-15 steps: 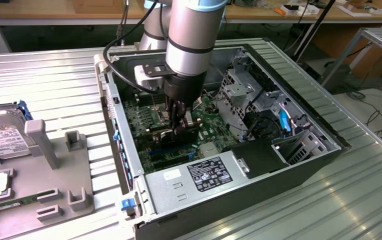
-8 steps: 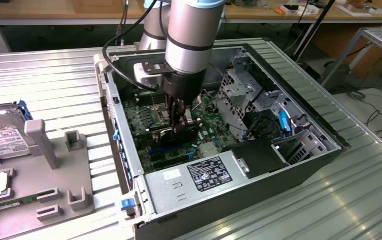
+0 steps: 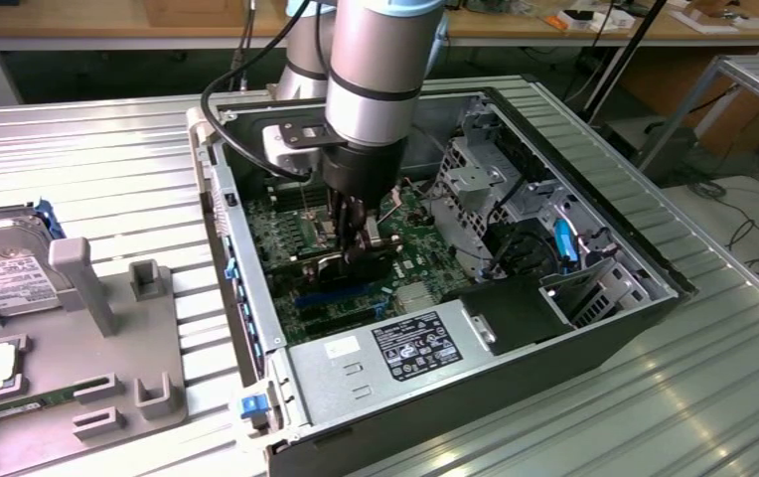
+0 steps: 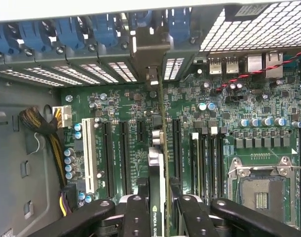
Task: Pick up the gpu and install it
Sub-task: 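Insert the gpu into the slot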
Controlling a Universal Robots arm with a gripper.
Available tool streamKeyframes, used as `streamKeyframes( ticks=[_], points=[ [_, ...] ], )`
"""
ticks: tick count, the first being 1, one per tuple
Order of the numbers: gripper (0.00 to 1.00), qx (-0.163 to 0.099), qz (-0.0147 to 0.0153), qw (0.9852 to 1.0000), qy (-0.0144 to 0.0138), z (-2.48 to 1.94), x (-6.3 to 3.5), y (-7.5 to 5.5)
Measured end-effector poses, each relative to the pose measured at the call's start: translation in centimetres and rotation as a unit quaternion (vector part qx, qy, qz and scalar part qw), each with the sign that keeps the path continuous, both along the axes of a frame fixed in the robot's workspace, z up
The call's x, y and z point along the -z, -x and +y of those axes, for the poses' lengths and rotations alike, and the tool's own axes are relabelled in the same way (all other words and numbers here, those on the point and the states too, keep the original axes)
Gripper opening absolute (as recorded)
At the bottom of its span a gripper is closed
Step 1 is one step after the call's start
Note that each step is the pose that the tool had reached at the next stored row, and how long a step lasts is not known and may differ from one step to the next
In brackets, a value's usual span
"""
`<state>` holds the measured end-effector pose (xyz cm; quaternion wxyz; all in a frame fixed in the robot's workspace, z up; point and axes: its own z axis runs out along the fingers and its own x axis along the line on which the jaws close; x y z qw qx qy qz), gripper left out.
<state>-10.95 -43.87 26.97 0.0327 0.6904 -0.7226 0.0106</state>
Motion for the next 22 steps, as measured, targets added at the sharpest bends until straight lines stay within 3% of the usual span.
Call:
streamKeyframes(
  ticks=[17,22],
  points=[
    [0.27,0.000,0.0000,1.0000,0.0000,-0.08,0.07,-0.49],
    [0.27,-0.001,-0.0013,1.0000,-0.0014,-0.09,0.09,-0.50]
  ],
)
